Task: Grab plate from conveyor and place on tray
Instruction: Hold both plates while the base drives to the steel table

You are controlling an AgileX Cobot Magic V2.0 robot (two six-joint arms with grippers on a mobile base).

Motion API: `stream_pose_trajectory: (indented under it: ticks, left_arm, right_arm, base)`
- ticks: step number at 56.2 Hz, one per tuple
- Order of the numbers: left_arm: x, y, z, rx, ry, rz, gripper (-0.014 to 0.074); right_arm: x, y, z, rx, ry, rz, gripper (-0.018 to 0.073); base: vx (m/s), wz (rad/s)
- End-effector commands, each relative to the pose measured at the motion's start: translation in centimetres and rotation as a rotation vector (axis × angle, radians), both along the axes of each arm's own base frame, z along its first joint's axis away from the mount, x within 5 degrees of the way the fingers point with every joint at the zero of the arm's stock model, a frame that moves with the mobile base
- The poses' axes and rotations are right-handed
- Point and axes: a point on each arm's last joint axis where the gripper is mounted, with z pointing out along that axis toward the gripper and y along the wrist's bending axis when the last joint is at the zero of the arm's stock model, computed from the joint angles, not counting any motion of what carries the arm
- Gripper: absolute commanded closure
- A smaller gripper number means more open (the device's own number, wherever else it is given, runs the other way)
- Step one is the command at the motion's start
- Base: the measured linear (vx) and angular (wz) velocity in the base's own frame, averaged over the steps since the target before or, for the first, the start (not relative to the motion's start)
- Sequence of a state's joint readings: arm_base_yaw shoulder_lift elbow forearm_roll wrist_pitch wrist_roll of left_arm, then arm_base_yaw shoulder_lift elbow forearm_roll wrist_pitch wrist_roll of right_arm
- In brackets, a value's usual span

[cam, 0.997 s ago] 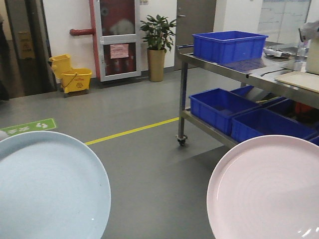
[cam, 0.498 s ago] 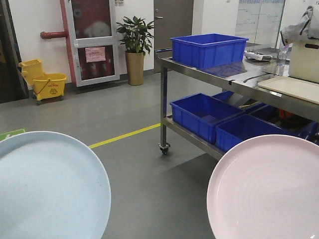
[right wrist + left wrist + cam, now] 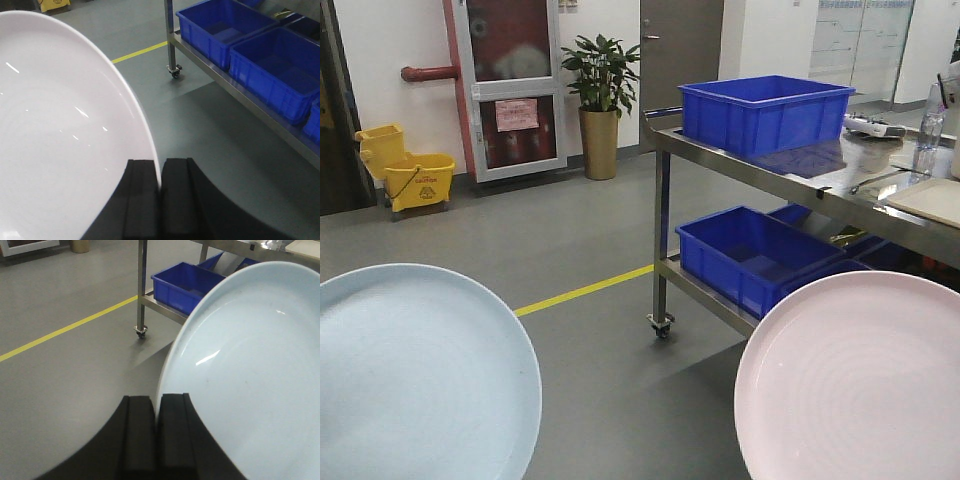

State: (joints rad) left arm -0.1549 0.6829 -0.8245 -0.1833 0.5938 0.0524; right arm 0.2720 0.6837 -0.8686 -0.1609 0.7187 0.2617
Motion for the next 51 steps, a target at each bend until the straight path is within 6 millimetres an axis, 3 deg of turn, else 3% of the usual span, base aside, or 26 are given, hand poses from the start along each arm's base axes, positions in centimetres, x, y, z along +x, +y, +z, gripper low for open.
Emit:
stream_pose_trajectory:
  ticks: [1, 51]
  left_arm:
    - [0.04, -0.02, 1.75, -0.045, -0.110, 0.010, 0.0602]
    - [0.04, -0.02, 1.75, -0.045, -0.110, 0.010, 0.0602]
  right_arm:
    - [0.09, 0.01, 1.65, 0.015, -0.115, 0.006, 0.0569]
    - [0.09, 0.01, 1.65, 0.015, -0.115, 0.006, 0.0569]
  base:
    - [0.41, 0.01]
    - [0.41, -0.07]
